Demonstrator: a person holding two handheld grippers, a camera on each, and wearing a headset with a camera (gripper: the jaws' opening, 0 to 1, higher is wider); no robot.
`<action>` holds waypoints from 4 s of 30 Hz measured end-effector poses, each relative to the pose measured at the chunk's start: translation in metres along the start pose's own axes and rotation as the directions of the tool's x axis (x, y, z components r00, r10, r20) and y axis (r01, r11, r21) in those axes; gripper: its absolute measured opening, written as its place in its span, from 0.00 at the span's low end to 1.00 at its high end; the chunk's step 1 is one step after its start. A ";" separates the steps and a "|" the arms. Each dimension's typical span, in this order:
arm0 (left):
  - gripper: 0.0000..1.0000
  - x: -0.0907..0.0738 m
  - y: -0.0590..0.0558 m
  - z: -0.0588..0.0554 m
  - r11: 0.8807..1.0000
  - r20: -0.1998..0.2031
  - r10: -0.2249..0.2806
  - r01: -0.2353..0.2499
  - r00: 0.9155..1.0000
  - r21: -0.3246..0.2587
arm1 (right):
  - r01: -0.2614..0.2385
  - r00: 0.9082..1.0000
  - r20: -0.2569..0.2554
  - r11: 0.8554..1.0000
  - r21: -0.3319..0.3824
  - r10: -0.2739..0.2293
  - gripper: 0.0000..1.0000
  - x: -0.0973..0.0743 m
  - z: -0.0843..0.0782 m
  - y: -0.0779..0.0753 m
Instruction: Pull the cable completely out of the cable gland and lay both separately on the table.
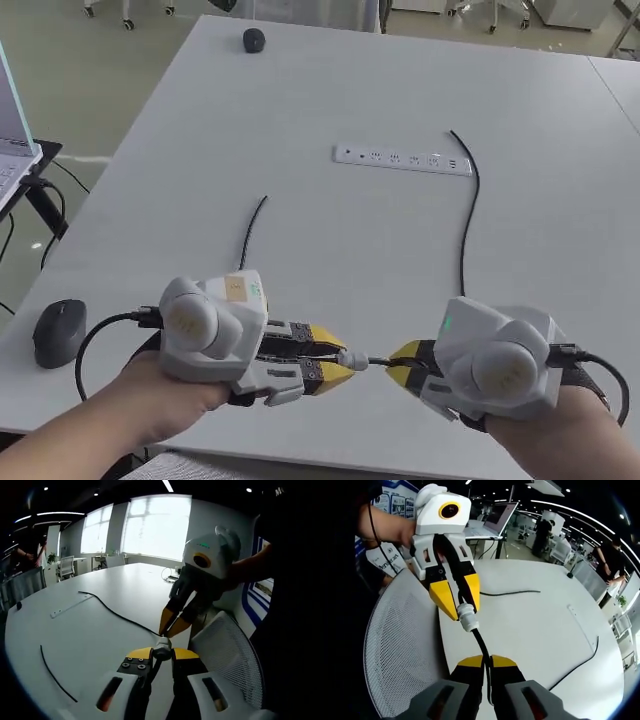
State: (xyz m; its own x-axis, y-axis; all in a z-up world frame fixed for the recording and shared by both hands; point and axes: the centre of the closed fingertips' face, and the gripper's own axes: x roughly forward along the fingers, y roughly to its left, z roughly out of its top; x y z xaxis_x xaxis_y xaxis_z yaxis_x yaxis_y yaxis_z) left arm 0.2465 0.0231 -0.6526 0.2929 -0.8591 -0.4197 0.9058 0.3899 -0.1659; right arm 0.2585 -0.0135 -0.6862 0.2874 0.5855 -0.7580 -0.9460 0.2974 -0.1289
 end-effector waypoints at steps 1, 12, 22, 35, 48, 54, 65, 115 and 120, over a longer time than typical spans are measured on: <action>0.15 0.000 0.000 0.000 1.000 -0.001 0.000 0.000 1.000 0.000 | 0.004 1.000 -0.005 1.000 -0.003 -0.004 0.00 0.000 -0.001 -0.001; 0.15 0.002 0.000 0.001 1.000 0.000 -0.003 0.003 1.000 0.001 | 0.036 0.999 -0.031 0.998 0.046 -0.034 0.00 0.001 -0.018 -0.012; 0.15 0.003 -0.002 0.003 1.000 0.010 -0.007 0.007 1.000 -0.005 | 0.073 0.997 -0.040 0.972 0.221 -0.066 0.00 0.003 -0.038 -0.023; 0.15 0.004 -0.005 0.000 1.000 0.006 -0.010 0.010 1.000 -0.009 | 0.078 0.996 -0.061 0.953 0.294 -0.063 0.00 0.006 -0.049 -0.021; 0.15 -0.001 0.003 -0.002 1.000 0.001 0.014 -0.014 1.000 -0.017 | 0.016 1.000 0.016 0.981 0.192 -0.019 0.13 -0.007 -0.027 -0.002; 0.15 -0.001 0.001 -0.003 1.000 -0.004 0.009 -0.009 1.000 -0.011 | 0.011 0.999 0.034 0.994 0.111 -0.015 0.12 -0.006 -0.003 0.004; 0.15 -0.002 0.000 -0.004 1.000 -0.009 0.012 -0.012 1.000 -0.011 | -0.014 0.999 0.053 1.000 -0.009 0.014 0.10 0.003 0.024 0.019; 0.15 -0.001 0.001 0.002 1.000 -0.004 0.004 -0.004 1.000 0.003 | 0.091 0.996 -0.048 0.953 0.290 -0.080 0.00 0.006 -0.043 -0.014; 0.15 0.000 -0.001 0.000 1.000 -0.005 0.002 -0.002 1.000 0.001 | 0.090 0.995 -0.063 0.934 0.345 -0.073 0.00 0.008 -0.046 -0.012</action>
State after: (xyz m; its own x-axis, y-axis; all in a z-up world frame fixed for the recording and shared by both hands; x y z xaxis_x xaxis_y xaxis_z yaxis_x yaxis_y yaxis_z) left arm 0.2453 0.0227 -0.6525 0.2930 -0.8570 -0.4240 0.9056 0.3909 -0.1644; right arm 0.2652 -0.0477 -0.7200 0.3455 0.5139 -0.7852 -0.8061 0.5909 0.0321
